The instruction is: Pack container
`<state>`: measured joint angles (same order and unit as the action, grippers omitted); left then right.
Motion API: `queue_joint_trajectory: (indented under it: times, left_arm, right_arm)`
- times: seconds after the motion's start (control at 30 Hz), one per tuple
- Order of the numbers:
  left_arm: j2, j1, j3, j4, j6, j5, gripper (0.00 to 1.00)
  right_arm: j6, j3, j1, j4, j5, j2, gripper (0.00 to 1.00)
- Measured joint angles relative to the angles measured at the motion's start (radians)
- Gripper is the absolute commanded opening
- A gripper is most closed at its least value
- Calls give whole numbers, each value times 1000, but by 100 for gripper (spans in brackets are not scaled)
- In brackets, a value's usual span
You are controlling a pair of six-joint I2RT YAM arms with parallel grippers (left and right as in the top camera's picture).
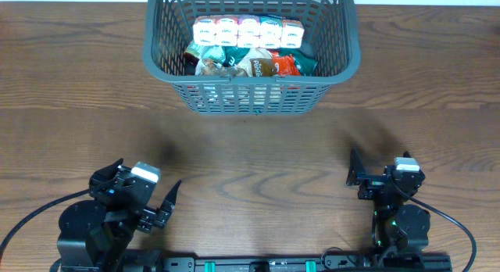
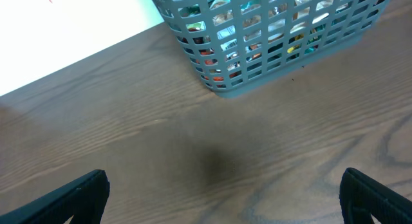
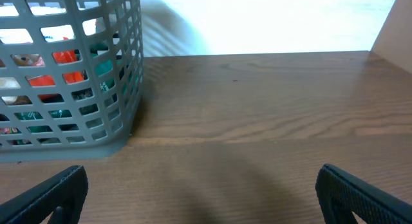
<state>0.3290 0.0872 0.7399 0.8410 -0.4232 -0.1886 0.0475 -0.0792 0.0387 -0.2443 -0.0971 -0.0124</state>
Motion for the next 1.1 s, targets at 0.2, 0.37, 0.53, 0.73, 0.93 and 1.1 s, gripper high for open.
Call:
queue_joint_trajectory:
  times: [0.2,0.37,0.53,0.73,0.93,1.1]
  left_arm:
    - [0,0,0,0,0,0,99]
    - [0,0,0,0,0,0,99]
    - [0,0,0,10,0,5,99]
    - [-48,0,-16,-31,87,-9,99]
    - [-206,-1,-146,-253,276,63,99]
    - [-307,-2,-292,-285,381,149,98]
  right_arm:
    - [0,0,0,0,0,0,99]
    - [0,0,0,0,0,0,99]
    - [0,0,0,0,0,0,99]
    - [0,0,0,0,1,0,99]
    - [0,0,0,0,1,0,99]
    - [0,0,0,0,1,0,99]
